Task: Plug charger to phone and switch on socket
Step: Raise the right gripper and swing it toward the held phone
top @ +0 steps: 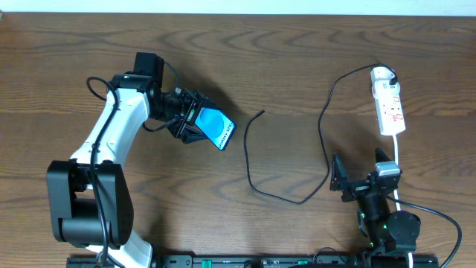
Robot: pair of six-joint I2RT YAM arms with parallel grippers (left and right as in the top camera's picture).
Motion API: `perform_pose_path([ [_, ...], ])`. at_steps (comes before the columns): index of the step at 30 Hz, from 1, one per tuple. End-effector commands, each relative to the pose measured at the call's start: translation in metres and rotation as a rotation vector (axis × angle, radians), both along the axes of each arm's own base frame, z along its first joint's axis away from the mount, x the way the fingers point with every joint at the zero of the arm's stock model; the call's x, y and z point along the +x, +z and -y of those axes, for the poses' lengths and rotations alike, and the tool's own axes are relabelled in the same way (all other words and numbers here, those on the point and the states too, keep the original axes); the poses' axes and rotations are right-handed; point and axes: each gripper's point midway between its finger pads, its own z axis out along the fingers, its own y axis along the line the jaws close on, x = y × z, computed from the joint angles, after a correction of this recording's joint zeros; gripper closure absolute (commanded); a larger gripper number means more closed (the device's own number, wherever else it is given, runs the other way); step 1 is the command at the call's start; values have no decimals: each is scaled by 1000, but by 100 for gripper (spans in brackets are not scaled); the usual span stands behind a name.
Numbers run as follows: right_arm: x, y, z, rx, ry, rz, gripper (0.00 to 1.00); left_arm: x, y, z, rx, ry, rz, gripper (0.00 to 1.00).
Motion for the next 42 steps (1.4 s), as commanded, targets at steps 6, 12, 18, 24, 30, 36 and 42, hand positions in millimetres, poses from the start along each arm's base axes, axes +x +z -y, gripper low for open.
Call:
perform_pose_path([
  [6,0,2,-12,82,65,-60,1,7,24,4,-51,14,51,37],
  [12,6,16,-17,88,93,-116,1,10,25,4,-54,16,63,37],
  [18,22,34,-29,103,165,-201,1,10,25,4,-54,18,61,37],
  [24,41,37,-42,133,241,-324,1,12,29,7,-78,13,79,37],
  [30,54,36,-53,173,303,-468,1,16,29,4,-78,22,93,38],
  [36,62,43,-63,210,370,-569,1,21,30,-7,-80,50,94,37],
  [42,65,48,-72,241,430,-608,1,22,30,-10,-84,62,94,37],
])
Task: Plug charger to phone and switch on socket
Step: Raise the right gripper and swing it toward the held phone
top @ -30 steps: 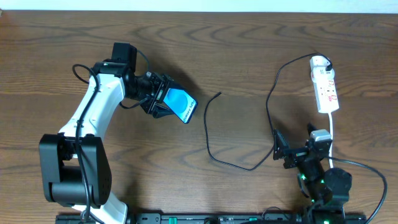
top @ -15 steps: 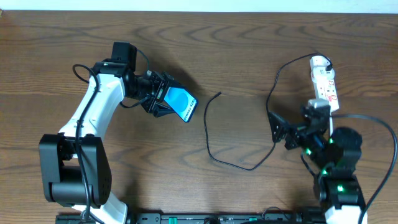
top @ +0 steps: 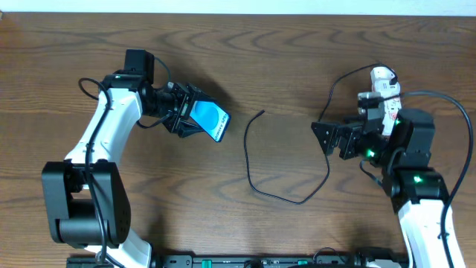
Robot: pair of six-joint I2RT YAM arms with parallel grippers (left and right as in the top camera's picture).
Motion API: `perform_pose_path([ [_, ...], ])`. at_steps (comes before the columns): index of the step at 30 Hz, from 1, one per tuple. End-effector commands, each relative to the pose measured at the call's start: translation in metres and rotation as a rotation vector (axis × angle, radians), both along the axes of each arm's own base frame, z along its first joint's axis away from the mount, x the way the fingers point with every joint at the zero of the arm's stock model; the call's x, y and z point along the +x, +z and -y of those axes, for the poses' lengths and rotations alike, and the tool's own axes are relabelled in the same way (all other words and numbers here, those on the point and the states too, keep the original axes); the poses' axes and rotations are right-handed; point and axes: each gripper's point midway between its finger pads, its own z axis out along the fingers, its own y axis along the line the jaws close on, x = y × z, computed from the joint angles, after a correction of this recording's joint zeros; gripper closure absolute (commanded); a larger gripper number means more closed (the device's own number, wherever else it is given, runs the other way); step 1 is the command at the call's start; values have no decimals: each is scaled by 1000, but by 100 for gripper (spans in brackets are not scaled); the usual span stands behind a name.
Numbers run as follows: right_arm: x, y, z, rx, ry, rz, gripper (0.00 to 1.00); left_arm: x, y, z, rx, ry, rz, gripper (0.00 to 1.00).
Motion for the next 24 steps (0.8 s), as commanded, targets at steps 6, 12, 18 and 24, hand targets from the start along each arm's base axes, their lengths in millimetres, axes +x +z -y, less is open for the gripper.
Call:
perform_pose_path([
  [6,-2,13,-13,65,59,-4,1,3,27,5,-76,26,12,37],
  [12,-1,12,-13,138,1,-73,1,2,33,9,-123,53,-40,39],
  [18,1,10,-10,124,-22,-74,1,-1,42,15,-192,68,-94,41],
  [24,1,10,-9,120,-28,-74,2,-5,55,23,-290,73,-159,41],
])
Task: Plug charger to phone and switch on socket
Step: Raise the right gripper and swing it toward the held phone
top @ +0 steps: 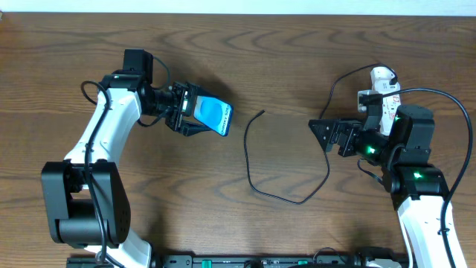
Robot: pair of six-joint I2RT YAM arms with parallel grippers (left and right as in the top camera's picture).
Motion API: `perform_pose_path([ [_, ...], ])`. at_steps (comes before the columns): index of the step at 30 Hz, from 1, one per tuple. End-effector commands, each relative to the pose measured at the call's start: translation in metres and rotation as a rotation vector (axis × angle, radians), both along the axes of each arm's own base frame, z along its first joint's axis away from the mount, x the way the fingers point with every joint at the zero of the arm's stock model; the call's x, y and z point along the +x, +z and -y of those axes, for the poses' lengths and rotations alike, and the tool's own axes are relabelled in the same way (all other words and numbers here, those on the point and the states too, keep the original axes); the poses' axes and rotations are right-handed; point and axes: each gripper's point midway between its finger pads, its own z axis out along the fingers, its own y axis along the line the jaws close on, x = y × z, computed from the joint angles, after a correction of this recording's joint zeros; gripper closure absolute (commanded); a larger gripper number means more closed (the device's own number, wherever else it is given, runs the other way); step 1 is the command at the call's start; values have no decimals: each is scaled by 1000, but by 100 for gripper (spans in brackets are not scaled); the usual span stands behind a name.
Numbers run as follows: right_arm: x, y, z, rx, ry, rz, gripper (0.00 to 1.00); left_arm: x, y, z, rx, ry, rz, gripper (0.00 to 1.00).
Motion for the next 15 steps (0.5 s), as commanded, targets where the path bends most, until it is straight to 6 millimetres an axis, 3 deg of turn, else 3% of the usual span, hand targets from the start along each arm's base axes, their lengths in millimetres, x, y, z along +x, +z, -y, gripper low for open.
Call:
perform_pose_path([
  [1,3,8,-1,2,-6,11,2,-2,37,9,-135,2,-7,41],
  [15,3,8,-1,1,-8,11,3,-8,56,17,-258,5,-95,41],
])
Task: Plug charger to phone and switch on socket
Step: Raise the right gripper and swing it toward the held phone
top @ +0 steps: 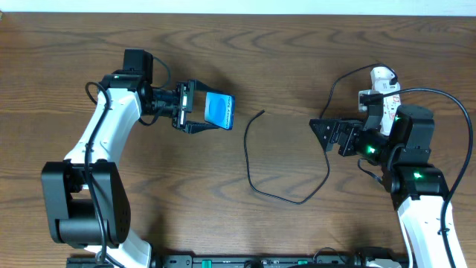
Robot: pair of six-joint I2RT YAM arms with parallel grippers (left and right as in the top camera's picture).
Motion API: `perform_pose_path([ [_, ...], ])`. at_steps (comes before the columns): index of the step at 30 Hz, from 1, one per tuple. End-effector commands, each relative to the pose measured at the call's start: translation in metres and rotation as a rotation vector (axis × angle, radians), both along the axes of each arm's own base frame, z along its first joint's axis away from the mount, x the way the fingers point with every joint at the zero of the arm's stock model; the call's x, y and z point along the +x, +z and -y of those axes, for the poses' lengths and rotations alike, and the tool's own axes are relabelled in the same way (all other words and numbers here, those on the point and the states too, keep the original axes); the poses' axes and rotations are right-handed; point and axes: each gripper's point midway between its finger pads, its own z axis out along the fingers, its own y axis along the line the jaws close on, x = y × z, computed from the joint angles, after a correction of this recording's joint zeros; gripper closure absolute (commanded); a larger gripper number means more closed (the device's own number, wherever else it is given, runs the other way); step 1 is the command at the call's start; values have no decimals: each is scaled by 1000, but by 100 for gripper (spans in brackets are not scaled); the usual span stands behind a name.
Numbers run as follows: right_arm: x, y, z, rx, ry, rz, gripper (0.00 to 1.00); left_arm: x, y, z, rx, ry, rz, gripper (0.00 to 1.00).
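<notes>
My left gripper (210,109) is shut on the blue phone (220,109), holding it above the table left of centre, with its face turned up. The black charger cable (249,160) loops over the middle of the table. Its free plug end (261,113) lies just right of the phone. The white power strip (384,91) lies at the far right, partly hidden by my right arm. My right gripper (324,135) is open and points left, right next to the cable's right-hand run (328,165).
The cable's right run climbs to the plug at the top of the power strip. My right arm's own grey cable (454,216) arcs along the right edge. The left arm's base (82,216) stands at the front left.
The phone in my left gripper has turned, so that its face is flatter to the camera and a little further right. The right arm has not visibly moved.
At first my left gripper held the phone tilted, and my right arm was folded at the front right. Then the right gripper was out by the cable, beside the power strip. The left gripper has since been turning the phone level, near the cable's free end.
</notes>
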Motion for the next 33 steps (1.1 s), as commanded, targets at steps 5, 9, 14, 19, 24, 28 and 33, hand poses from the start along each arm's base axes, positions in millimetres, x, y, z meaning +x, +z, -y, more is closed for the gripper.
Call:
perform_pose_path([
  [5,3,9,-2,5,1,14,3,-2,31,4,-87,-5,17,41],
  [9,3,8,-1,2,-2,13,3,-3,35,5,-112,0,-20,41],
  [14,3,8,-1,0,-5,13,3,-3,35,5,-113,2,-27,41],
  [19,4,7,1,-7,-14,10,2,-3,35,5,-113,4,-34,42],
  [24,3,6,1,-7,-14,5,1,-3,35,5,-113,4,-34,42],
  [28,2,5,1,-7,-14,0,1,-3,35,5,-112,4,-34,42],
  [33,2,5,1,-7,-14,-2,1,-3,35,5,-112,5,-33,42],
])
